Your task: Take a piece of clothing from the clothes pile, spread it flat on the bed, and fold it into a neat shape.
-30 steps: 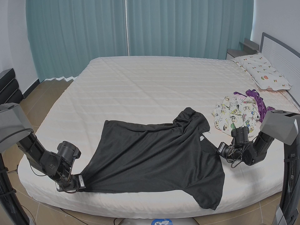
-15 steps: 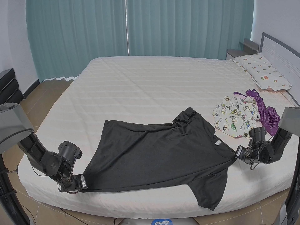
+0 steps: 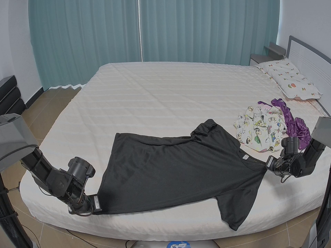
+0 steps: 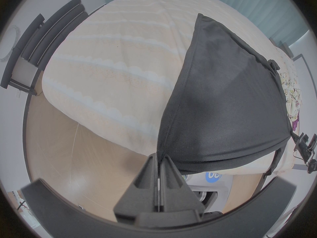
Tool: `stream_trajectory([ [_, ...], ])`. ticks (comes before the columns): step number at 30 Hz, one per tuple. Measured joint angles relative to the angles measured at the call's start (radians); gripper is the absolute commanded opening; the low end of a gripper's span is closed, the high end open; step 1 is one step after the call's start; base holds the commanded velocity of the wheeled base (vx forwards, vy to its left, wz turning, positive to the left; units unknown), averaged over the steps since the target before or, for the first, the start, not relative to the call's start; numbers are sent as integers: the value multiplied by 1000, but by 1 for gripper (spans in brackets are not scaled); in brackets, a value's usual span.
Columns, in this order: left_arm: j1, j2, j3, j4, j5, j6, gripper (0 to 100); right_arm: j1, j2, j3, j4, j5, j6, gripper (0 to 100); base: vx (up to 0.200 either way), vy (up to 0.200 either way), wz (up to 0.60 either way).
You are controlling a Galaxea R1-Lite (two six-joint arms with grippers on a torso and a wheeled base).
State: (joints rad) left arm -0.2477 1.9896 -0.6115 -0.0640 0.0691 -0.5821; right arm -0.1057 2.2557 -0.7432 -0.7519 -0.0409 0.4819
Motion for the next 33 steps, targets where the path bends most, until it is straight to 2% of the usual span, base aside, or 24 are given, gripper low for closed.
stream_trajectory([
  [1, 0, 0, 0, 0, -1, 0, 0, 1, 8, -6, -1, 0, -1, 100, 0, 0, 0],
  [3, -1, 2, 0, 2, -9, 1, 0, 1, 20, -18, -4, 0, -3, 100, 0, 0, 0],
  [4, -2, 3, 1, 3, -13, 1, 100, 0, 24, -21, -5, 0, -3, 100, 0, 0, 0],
  [11, -10, -3, 5, 5, -38, -1, 100, 1, 21, -23, -10, 9, 34, 100, 0, 0, 0],
  [18, 3, -60, -11, 0, -43, -30, 100, -1, -21, -43, -11, 14, 192, 100, 0, 0, 0],
  [21, 22, -106, -28, -6, -84, -46, 100, -1, -42, -57, -26, 14, 234, 100, 0, 0, 0],
  [27, 48, -164, -48, -8, -162, -53, 100, 12, -70, -45, -50, 28, 239, 100, 0, 0, 0],
  [31, 53, -173, -57, -18, -205, -77, 100, 63, -95, -37, -30, 64, 231, 100, 0, 0, 0],
  [33, 55, -173, -63, -35, -227, -106, 100, 100, -116, -41, 26, 71, 226, 100, 0, 0, 0],
])
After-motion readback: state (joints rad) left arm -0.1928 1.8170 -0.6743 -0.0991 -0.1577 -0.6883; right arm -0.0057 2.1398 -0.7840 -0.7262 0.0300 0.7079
